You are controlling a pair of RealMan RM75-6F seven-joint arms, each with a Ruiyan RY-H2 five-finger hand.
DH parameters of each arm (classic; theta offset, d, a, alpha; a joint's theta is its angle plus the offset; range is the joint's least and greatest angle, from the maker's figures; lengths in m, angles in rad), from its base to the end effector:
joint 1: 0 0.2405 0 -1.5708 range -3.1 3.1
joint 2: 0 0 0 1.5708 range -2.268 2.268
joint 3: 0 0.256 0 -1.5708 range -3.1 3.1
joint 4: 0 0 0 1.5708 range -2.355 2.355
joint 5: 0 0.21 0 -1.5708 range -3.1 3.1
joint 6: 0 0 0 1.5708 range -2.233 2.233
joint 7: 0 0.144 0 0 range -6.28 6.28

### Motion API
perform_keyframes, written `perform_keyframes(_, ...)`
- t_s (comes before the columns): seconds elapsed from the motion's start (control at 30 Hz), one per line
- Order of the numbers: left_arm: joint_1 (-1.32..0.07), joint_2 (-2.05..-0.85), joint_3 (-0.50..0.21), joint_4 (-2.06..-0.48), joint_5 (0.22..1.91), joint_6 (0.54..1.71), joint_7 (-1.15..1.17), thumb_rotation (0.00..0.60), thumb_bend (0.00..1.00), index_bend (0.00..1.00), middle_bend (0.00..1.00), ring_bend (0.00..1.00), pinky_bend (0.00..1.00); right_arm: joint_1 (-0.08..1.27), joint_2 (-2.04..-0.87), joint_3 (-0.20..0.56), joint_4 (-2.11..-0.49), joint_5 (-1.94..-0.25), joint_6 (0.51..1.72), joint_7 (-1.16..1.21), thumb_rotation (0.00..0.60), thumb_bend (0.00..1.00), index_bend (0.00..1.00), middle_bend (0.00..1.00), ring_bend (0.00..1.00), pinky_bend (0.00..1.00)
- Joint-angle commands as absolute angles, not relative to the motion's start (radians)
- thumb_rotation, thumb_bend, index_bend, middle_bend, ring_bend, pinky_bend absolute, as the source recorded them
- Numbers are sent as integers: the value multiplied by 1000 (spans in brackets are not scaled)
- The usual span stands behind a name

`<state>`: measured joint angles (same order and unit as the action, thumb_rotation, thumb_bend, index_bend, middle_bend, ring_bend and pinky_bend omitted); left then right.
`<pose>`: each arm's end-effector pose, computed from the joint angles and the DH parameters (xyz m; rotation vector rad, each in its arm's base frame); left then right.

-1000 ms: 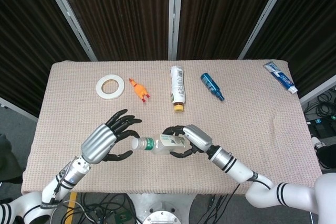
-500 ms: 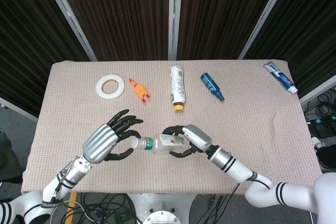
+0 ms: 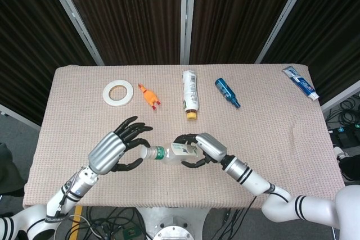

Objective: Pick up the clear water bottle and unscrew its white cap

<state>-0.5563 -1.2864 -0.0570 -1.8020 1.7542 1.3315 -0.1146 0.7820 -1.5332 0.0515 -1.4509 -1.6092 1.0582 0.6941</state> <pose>-0.1166 0.2498 0.0751 -1.9111 -0.9010 -1.6064 -0.1108 -0.3068 -0.0210 1.9780 -1.5866 1.5531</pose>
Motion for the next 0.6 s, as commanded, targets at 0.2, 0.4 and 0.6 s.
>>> perform_keyframes(0.2,-555,-1284,-57,-1796,1754,1334,-122,600,336,421,137,102,51,776,-1534,56,-1447,-1603,1065,685,600,457,554,488,352,446)
perform_keyframes(0.4,-544,-1278,-56,-1779,1741,1345,-130,600,336,421,137,102,51,766,-1511,49,-1448,-1602,1068,662,600,457,554,489,352,446)
perform_keyframes(0.6,-506,-1242,-48,-1704,1647,1324,-65,600,336,421,137,102,51,748,-1425,43,-1458,-1586,1063,547,600,457,554,490,352,446)
